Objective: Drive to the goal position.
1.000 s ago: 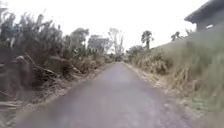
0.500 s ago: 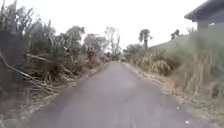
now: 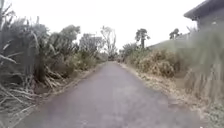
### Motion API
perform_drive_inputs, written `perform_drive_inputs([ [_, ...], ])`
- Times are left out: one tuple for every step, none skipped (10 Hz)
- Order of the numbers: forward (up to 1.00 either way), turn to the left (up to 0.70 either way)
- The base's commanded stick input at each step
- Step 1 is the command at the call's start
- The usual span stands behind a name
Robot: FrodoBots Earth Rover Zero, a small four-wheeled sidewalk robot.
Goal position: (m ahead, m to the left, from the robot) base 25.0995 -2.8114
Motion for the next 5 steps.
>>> perform_drive_inputs([
  [1.00, 0.00],
  [1.00, 0.00],
  [1.00, -0.40],
  [1.00, -0.40],
  [1.00, -0.40],
])
